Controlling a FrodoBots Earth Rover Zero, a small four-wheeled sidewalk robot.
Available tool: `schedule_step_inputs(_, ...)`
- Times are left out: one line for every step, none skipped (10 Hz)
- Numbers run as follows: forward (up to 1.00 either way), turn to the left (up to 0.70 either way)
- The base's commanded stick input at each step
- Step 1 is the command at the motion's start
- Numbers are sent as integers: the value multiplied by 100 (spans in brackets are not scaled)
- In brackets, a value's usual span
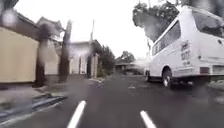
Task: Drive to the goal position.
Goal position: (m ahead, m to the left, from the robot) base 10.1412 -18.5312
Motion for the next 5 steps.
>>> schedule_step_inputs(100, 4)
schedule_step_inputs(100, 0)
schedule_step_inputs(100, -17)
schedule_step_inputs(100, -37)
schedule_step_inputs(100, -40)
